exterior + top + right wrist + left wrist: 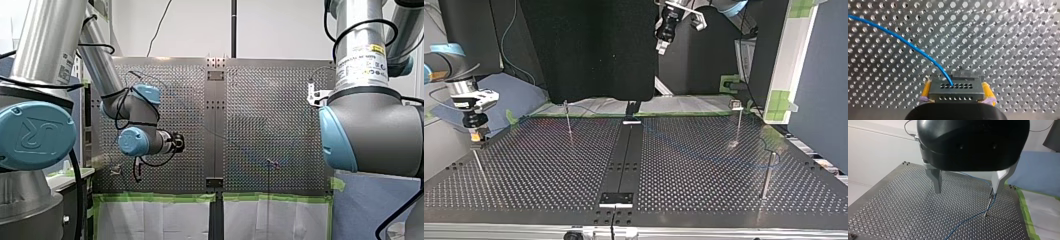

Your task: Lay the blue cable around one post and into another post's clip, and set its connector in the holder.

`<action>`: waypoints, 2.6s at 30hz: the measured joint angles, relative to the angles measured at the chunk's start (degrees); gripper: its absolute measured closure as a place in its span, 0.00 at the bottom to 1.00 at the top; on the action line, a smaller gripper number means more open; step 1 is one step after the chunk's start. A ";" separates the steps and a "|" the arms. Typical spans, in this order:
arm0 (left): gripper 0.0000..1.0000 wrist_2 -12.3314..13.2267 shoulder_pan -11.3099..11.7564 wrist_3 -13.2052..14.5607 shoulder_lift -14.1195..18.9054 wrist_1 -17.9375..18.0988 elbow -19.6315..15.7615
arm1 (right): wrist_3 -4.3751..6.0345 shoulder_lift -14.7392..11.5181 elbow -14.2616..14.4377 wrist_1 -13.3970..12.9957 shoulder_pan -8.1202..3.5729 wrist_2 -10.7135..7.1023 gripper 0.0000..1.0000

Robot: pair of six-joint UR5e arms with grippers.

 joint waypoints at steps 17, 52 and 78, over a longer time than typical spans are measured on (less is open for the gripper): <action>0.00 0.00 0.01 -0.02 -0.02 -0.03 0.02 | 0.59 0.67 -2.52 1.39 -0.48 -2.56 1.00; 0.00 0.01 0.01 -0.02 -0.04 -0.01 0.01 | 0.81 3.13 -3.36 -1.04 -0.32 0.76 1.00; 0.00 0.09 0.00 -0.02 -0.03 -0.04 0.16 | 2.15 3.44 -4.19 -2.65 0.12 0.39 1.00</action>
